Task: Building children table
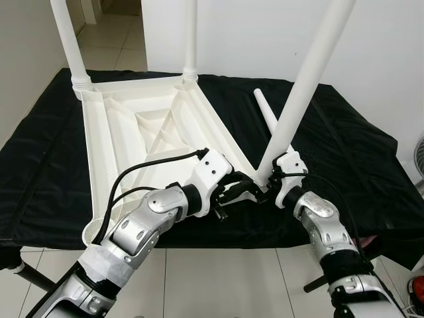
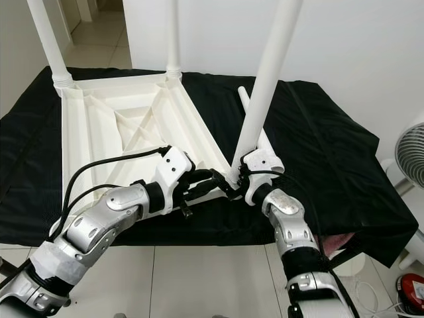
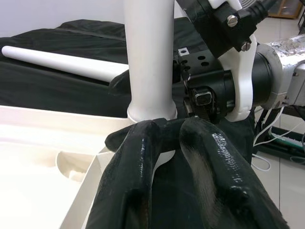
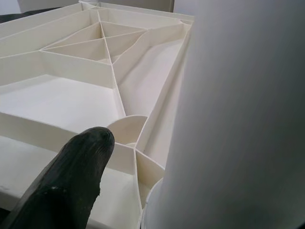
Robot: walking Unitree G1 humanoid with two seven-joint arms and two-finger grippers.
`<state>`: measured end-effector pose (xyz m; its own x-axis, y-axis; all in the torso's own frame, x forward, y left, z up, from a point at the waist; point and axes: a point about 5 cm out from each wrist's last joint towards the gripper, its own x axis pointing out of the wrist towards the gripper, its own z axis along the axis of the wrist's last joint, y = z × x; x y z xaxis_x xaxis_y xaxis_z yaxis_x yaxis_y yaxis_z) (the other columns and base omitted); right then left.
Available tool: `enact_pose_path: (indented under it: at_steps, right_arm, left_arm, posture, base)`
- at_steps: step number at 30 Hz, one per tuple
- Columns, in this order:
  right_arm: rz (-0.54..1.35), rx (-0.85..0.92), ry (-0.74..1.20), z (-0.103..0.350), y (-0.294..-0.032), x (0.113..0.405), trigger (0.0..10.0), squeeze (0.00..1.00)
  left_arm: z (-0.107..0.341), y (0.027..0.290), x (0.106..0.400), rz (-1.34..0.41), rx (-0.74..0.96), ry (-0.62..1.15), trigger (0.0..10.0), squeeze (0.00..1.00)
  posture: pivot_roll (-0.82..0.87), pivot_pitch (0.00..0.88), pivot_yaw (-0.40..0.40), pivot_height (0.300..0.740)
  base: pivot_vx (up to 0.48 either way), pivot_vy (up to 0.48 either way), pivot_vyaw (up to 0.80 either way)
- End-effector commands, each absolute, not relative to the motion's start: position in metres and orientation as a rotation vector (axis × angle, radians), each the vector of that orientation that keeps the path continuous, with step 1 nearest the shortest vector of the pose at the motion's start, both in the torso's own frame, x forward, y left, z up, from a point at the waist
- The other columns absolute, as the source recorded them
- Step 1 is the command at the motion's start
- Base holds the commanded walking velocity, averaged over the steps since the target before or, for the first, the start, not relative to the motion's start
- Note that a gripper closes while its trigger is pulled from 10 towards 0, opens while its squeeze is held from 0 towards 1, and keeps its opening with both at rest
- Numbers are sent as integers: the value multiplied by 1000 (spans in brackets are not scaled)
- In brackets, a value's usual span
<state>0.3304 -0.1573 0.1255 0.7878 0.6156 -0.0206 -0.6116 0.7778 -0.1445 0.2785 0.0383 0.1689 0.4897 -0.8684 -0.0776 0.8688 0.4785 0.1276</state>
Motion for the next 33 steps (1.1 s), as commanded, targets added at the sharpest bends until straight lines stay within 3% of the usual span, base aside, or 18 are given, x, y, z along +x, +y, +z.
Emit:
enact_pose_path:
  at_steps: [1, 2, 3, 6, 7, 18, 19, 20, 21, 33]
  right_arm:
    - [699, -165, -18, 125, -153, 332, 10000, 0]
    - [713, -178, -11, 124, -154, 332, 10000, 0]
    - [730, -183, 3, 121, -156, 333, 4706, 0]
    - [741, -186, 13, 119, -157, 333, 4706, 0]
    - [745, -188, 24, 117, -159, 333, 0, 0]
    - [697, -70, 33, 103, -163, 327, 0, 0]
    - [671, -44, 25, 102, -161, 325, 667, 0]
    - [657, -33, 22, 101, -161, 325, 667, 0]
    - [629, -24, 18, 100, -159, 325, 10000, 0]
    - [432, -11, 30, 97, -144, 318, 10000, 0]
  left_arm:
    - [171, 34, 270, -1217, 163, 7, 10000, 0]
    - [171, 34, 270, -1218, 165, 7, 10000, 0]
    - [171, 34, 269, -1220, 166, 8, 10000, 0]
    - [171, 34, 269, -1221, 168, 9, 10000, 0]
    - [171, 35, 269, -1221, 168, 10, 10000, 0]
    - [170, 36, 266, -1223, 166, 17, 10000, 0]
    - [171, 36, 267, -1220, 166, 14, 10000, 0]
    - [171, 36, 267, -1219, 165, 14, 10000, 0]
    - [171, 36, 267, -1219, 163, 16, 10000, 0]
    - [170, 36, 266, -1235, 153, 25, 10000, 0]
  posture:
    - [-34, 0, -65, 740]
    - [-32, 0, -64, 740]
    - [-29, 0, -65, 740]
    - [-29, 0, -65, 740]
    - [-28, 0, -65, 740]
    - [-29, 0, -64, 740]
    - [-29, 0, -63, 740]
    - [-29, 0, -63, 740]
    - [-30, 0, -66, 740]
    - [-47, 0, -59, 740]
  base:
    - [0, 0, 0]
    - [0, 0, 0]
    - [0, 0, 0]
    - [0, 0, 0]
    - [0, 0, 0]
    - [0, 0, 0]
    - [0, 0, 0]
    - [0, 0, 0]
    - [0, 0, 0]
    - [0, 0, 0]
